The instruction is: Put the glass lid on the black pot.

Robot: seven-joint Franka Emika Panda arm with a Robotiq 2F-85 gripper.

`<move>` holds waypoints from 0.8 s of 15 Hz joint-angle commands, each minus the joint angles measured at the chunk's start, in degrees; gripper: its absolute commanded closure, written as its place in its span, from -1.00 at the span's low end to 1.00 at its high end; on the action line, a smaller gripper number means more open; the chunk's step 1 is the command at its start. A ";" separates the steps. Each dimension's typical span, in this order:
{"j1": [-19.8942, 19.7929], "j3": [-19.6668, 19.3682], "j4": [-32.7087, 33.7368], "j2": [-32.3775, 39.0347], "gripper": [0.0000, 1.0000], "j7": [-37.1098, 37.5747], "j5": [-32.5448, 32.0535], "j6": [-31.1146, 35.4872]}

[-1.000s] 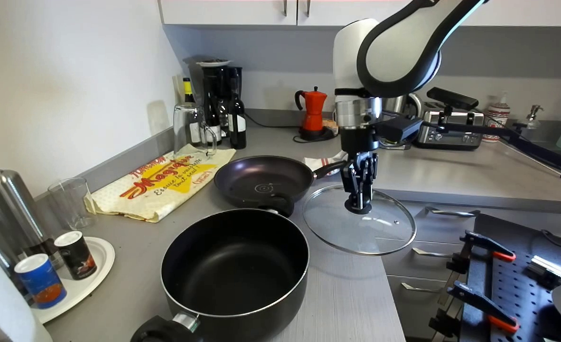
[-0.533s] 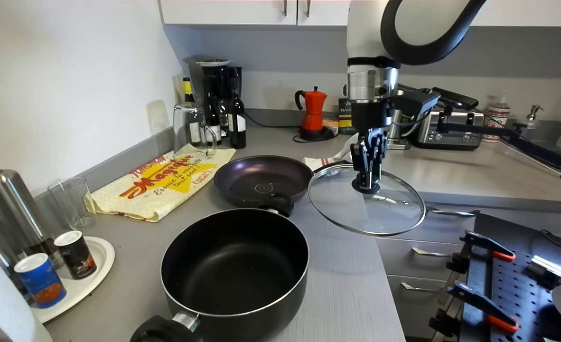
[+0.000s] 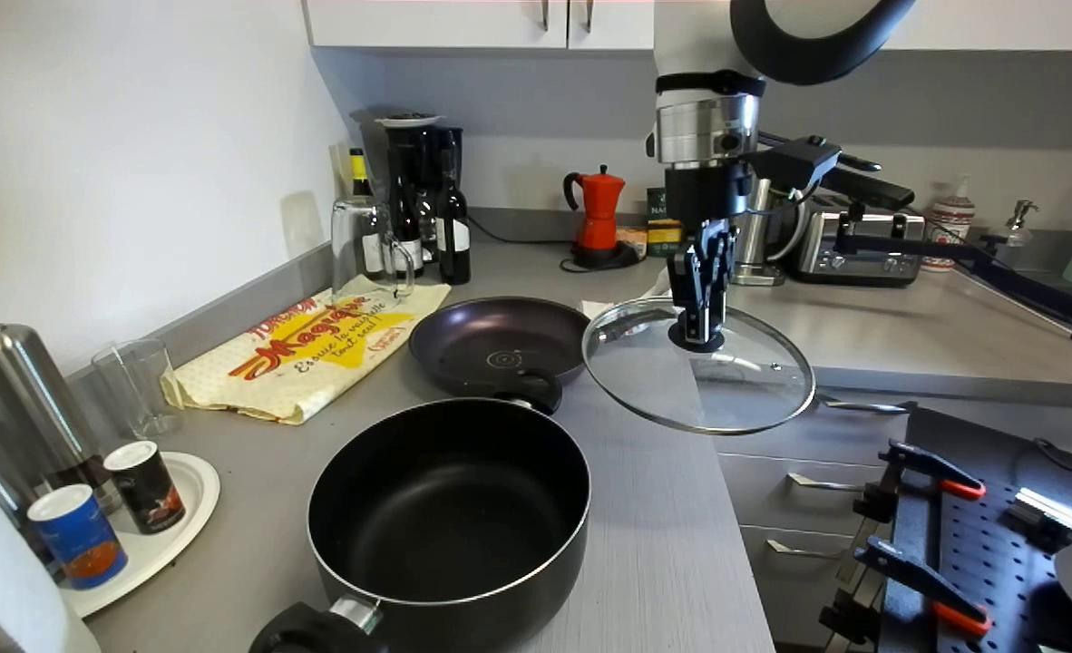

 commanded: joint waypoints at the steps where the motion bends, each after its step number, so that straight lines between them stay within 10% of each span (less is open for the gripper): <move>1: 0.99 1.73 4.85 1.56 0.50 2.92 -2.31 -4.04; 12: 5.05 4.99 16.72 12.09 0.50 7.12 -4.61 -7.45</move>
